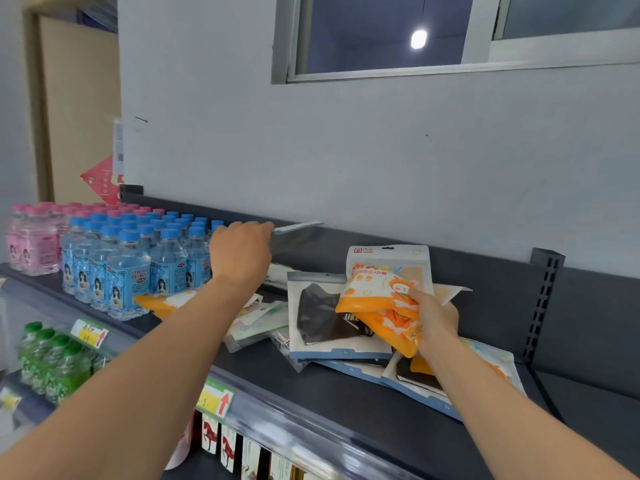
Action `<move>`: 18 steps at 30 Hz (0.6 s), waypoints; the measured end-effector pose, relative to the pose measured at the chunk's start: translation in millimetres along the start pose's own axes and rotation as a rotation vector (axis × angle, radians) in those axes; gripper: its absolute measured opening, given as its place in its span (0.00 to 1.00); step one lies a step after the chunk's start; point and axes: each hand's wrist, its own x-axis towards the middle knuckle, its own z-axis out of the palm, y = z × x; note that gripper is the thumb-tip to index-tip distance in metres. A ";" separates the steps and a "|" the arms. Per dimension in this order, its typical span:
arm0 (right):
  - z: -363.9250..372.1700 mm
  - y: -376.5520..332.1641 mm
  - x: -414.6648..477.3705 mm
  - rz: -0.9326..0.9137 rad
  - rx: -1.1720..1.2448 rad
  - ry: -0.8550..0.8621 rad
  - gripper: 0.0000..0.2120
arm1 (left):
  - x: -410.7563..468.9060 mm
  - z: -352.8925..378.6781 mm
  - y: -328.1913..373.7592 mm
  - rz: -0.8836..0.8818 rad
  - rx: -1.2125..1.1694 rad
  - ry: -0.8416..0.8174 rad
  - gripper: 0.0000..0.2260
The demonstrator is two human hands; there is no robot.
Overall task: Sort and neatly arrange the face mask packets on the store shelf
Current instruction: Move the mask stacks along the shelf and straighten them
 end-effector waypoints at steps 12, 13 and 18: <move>-31.8 -0.5 5.8 -0.172 -0.088 0.072 0.21 | -85.0 49.8 48.2 0.242 -0.233 -0.616 0.15; -34.3 0.8 7.3 -0.172 -0.101 0.069 0.22 | -87.5 47.8 49.2 0.245 -0.262 -0.631 0.17; -45.5 7.8 12.1 -0.145 -0.099 0.046 0.21 | -86.9 33.3 53.3 -0.109 -0.302 -0.537 0.15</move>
